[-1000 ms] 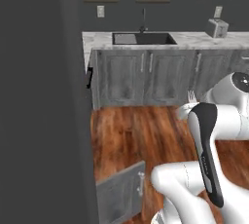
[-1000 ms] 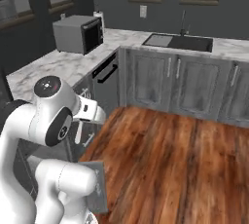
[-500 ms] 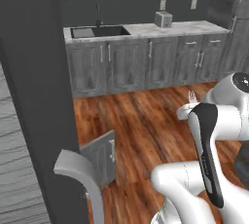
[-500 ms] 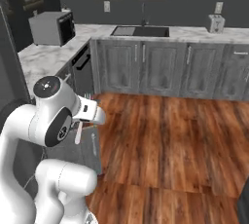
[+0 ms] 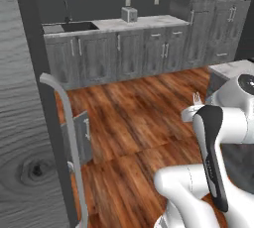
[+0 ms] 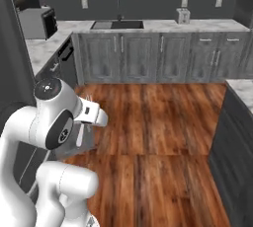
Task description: Take the fork and place it on the left side of the plate. Then take the spoon and place it on the right side of the plate. Make sure they're directly next to the plate.
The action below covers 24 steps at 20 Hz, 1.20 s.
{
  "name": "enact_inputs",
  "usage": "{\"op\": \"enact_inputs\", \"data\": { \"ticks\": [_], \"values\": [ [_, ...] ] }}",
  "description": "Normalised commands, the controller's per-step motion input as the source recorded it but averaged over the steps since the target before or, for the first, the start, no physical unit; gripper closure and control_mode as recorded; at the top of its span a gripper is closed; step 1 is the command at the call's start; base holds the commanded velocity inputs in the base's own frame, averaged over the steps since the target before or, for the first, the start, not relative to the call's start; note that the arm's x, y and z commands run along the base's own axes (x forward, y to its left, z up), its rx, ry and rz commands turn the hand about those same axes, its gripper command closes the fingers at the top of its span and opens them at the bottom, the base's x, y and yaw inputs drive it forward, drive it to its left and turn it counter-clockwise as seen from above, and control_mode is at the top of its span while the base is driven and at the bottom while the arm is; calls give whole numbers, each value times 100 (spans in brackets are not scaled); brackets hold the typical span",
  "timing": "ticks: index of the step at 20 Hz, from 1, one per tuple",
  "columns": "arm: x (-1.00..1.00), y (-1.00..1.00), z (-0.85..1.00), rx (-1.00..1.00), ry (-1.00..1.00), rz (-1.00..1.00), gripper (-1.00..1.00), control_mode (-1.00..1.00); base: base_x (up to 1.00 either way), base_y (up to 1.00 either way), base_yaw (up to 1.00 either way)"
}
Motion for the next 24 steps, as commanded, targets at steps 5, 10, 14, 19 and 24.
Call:
{"op": "enact_inputs", "data": {
  "ticks": [5,10,14,19,24],
  "values": [
    [0,0,0,0,0,0,100,100,-71,-56,-20],
    [0,0,0,0,0,0,100,100,-52,-79,-13],
    [0,0,0,0,0,0,100,100,-44,-90,-8],
    [0,0,0,0,0,0,100,100,-38,-97,-4],
    [0,0,0,0,0,0,100,100,-36,-100,-2]
  ]
}}
